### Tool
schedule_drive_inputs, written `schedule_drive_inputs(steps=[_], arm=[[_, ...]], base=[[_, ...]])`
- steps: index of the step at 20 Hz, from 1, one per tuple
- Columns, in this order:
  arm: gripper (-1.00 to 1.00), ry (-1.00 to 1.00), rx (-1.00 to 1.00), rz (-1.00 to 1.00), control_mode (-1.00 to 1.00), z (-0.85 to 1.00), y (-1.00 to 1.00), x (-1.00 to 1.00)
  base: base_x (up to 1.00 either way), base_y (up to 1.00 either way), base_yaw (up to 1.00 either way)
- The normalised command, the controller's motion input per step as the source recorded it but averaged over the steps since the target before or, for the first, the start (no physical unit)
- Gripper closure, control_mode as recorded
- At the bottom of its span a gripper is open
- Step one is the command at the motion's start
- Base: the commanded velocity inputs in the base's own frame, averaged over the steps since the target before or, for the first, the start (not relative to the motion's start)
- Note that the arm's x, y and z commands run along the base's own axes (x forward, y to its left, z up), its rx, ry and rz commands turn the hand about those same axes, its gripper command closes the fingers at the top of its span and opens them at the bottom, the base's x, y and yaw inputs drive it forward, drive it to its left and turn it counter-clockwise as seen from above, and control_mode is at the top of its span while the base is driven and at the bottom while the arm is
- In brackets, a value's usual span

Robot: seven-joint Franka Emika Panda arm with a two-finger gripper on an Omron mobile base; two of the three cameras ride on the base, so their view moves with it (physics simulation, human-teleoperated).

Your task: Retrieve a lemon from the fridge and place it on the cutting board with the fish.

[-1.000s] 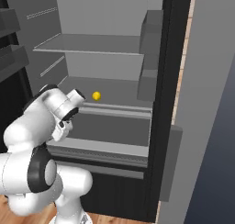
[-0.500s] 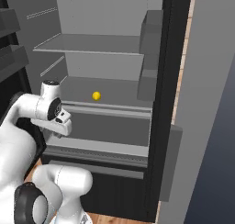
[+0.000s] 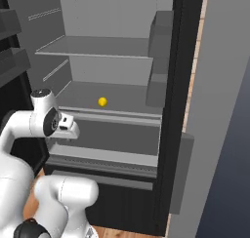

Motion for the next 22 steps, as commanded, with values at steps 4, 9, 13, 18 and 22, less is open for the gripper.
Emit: schedule_drive_inputs(steps=[4, 9, 13, 18, 22], arm=[[-1.0, 0.0, 0.08, 0.0, -1.0, 0.0, -0.31, 0.02], [-1.0, 0.0, 0.05, 0.0, -1.0, 0.01, -0.88, 0.0], [-1.0, 0.0, -0.01, 0.0, -1.0, 0.07, -0.65, 0.0], [-1.0, -0.04, -0.1, 0.0, -1.0, 0.0, -0.25, -0.1], [-1.0, -0.15, -0.18, 0.0, -1.0, 0.0, 0.0, -0.11]], base=[[0.0, 0.0, 0.0], [0.0, 0.0, 0.0], [0.0, 0.0, 0.0], [0.0, 0.0, 0.0], [0.0, 0.0, 0.0]])
